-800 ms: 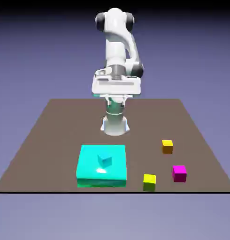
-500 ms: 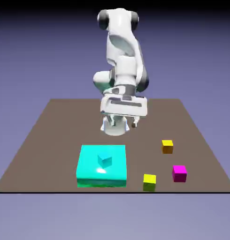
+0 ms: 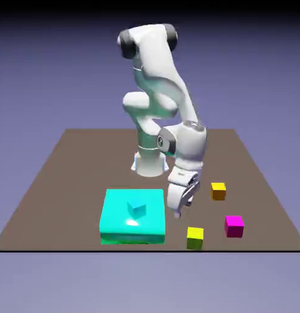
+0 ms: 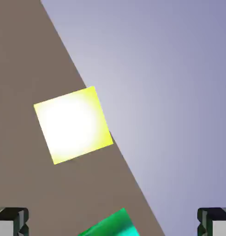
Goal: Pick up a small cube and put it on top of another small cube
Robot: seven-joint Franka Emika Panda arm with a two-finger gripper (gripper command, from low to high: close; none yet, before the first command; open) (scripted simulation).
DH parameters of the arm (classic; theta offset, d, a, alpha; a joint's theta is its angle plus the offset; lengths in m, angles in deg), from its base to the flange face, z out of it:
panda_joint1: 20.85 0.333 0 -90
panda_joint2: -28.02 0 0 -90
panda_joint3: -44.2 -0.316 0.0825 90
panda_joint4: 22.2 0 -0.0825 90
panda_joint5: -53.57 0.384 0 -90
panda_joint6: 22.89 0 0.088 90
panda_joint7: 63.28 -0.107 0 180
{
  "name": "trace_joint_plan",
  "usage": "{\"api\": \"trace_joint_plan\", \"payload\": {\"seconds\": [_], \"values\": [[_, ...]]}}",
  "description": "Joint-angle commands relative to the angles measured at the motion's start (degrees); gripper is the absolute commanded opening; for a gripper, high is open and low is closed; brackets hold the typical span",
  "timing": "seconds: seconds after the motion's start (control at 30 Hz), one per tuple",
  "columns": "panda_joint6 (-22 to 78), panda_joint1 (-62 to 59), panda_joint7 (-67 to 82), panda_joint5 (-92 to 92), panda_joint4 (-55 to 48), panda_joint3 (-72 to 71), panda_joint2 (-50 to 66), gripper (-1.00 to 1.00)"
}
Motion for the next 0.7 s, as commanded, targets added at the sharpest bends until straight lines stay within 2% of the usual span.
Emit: {"api": "trace_joint_plan", "payload": {"seconds": [0.0, 0.2, 0.67], "values": [[1.0, -1.0, 1.1, -1.2, -1.1, -1.4, 2.1, 0.0], [5.6, -5.2, 6.2, -6.7, -6.2, -7.8, 11.3, 0.0], [-3.4, 23.8, 22.0, 16.5, -6.1, 20.3, 11.7, 0.0]]}}
